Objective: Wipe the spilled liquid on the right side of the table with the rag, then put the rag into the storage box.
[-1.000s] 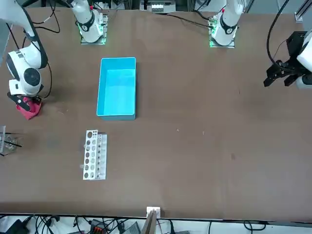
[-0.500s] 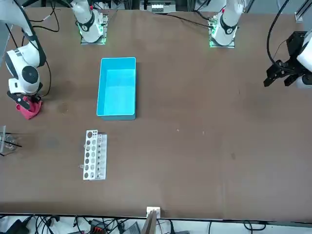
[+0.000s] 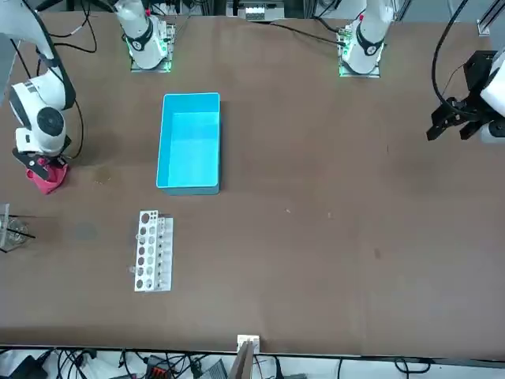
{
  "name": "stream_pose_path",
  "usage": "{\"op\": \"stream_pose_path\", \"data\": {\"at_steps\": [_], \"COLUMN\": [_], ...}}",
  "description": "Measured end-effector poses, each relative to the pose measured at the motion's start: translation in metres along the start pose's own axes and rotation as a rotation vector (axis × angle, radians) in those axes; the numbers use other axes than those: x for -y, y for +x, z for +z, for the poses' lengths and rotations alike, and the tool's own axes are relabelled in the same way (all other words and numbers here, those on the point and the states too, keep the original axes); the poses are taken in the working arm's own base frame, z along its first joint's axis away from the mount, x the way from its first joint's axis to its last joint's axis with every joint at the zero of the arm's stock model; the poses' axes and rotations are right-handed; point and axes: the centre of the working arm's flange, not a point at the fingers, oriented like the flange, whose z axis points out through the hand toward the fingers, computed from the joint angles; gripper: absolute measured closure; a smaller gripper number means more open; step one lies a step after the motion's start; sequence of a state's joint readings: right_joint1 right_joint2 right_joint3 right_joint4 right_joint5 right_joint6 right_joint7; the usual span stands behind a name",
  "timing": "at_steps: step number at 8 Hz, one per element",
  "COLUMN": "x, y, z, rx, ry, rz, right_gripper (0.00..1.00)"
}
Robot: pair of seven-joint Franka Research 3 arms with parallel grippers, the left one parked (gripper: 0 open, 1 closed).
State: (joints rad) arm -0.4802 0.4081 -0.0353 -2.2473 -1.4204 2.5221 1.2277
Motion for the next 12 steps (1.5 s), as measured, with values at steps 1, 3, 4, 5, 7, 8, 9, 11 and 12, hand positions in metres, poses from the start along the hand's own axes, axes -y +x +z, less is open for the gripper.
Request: {"op": "stream_pose_path", "data": {"at_steps": [1,3,4,5,7,8,9,11,12], "x": [-0.001,-0.01,-0.017,-0.026,-0.042,-0.049,-0.055,-0.059,-0.058], "y": [0.002,0.013,0.02,0.026,0.036,0.039,0.041,0.045,0.05], "z": [-0.001,-0.011,-0.019,-0.027,-0.04,-0.043,-0.045,-0.052,-0.059], "rx": [-0.004,-0.033,-0.052,-0.07,-0.097,-0.103,-0.106,-0.109,-0.078], "ry": [0.0,-0.004,-0.008,-0.013,-0.027,-0.034,-0.039,-0.015,0.034], "rz": [0.002,0.007,-0.012,-0.042,-0.107,-0.133,-0.153,-0.14,-0.082], "right_gripper": [0.98,0.98,0.98,0.98,0.98,0.98,0.98,0.98,0.98]}}
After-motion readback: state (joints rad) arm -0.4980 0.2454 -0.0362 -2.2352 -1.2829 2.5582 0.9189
